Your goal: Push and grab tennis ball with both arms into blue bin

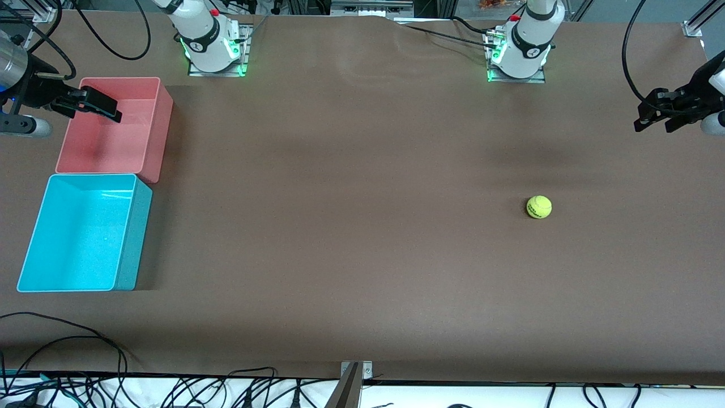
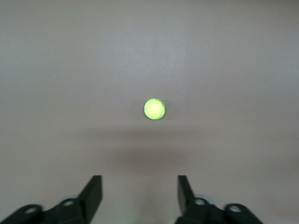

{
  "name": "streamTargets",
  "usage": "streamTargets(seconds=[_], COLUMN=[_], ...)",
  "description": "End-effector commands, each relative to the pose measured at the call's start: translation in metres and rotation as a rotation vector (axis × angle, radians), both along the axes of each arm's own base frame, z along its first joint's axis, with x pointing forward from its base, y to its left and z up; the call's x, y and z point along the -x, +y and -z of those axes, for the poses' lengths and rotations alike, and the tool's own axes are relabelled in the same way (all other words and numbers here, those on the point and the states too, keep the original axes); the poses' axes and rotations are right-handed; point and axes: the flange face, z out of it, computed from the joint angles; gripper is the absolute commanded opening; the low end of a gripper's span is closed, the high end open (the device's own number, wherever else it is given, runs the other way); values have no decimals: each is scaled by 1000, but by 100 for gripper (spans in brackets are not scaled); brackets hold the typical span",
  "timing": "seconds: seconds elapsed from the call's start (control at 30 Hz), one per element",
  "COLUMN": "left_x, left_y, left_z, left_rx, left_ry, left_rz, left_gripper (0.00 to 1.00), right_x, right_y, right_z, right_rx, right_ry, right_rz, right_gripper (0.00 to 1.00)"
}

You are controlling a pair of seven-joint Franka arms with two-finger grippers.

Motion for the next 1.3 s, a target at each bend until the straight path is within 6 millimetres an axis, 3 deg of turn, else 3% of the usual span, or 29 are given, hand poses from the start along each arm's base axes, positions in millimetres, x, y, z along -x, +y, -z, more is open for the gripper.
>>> streamTargets(seconds=[0.0, 0.47, 0.63, 0.8, 1.27], left_x=[0, -2, -6, -11, -13], left_y=[2, -3, 14, 33, 33], left_z=[6, 34, 52, 74, 148], left_rx=[7, -53, -38, -20, -6], left_ry=[10, 35, 17, -21, -26], left_rz=[28, 94, 245, 411, 748], left_gripper=[0, 0, 0, 0, 0], right_x=[1, 6, 6, 5, 3], right_y=[-1, -2, -1, -1, -4], right_z=[-5, -8, -8, -7, -4], right_rx=[13, 14, 14, 13, 15], right_ry=[-1, 16, 14, 11, 13], right_rz=[1, 5, 2, 4, 8], right_gripper=[100, 100, 100, 100, 100])
